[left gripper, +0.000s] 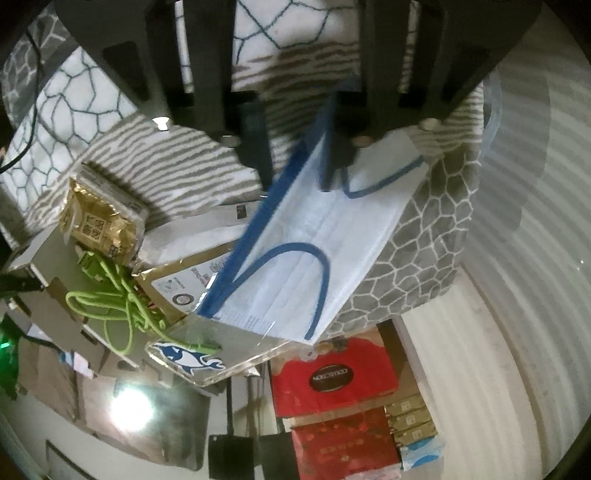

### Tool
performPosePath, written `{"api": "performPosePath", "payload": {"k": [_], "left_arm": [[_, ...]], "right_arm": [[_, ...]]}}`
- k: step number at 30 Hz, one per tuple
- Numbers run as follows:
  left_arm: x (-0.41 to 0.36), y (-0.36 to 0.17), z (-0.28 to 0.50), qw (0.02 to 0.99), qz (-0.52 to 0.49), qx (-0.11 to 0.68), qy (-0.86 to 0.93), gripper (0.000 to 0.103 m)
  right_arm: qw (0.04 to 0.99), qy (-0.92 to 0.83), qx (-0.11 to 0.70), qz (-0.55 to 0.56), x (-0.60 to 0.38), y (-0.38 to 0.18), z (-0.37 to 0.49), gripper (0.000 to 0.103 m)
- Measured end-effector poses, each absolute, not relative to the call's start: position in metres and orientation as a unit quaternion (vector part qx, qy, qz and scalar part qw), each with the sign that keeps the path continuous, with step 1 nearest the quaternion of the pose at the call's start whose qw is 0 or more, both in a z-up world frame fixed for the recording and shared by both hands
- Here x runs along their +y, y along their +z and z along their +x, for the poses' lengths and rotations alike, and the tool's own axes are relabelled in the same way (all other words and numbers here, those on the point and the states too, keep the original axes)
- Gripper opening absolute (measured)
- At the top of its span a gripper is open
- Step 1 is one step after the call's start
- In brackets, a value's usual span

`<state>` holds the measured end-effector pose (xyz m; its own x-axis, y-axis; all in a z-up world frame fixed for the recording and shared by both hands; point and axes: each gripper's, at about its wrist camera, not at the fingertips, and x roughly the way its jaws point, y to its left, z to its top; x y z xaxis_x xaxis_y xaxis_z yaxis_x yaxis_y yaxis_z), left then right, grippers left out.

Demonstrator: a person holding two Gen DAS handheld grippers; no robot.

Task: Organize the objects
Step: 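Move the right tool to the cardboard box wall and close on it, then grasp the blue-white mask packet with the left tool while the right tool holds the box wall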

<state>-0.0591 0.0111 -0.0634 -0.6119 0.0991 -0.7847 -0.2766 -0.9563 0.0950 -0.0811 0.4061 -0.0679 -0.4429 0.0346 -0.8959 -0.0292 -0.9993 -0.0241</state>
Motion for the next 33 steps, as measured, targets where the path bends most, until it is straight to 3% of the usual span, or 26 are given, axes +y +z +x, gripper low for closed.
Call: {"api": "performPosePath", "payload": {"k": [7,14,25,33], "left_arm": [[-0.001,-0.039,-0.055,0.134,-0.411,0.070,0.899,0.002],[-0.001,-0.002,-0.047,0.183,-0.398,0.026,0.899,0.001],[0.052,0.055,-0.057,0.349,-0.398,-0.103,0.842,0.001],[0.109,0.057,-0.091,0.421,-0.418,-0.186,0.783,0.001]], "right_arm": [[0.000,0.858,-0.017,-0.514,0.403,-0.063,-0.059,0.013],[-0.007,0.859,-0.012,-0.512,0.401,-0.060,-0.031,0.013],[-0.001,0.859,0.020,-0.512,0.405,-0.065,-0.022,0.013],[0.001,0.860,0.027,-0.510,0.406,-0.064,-0.021,0.013]]}}
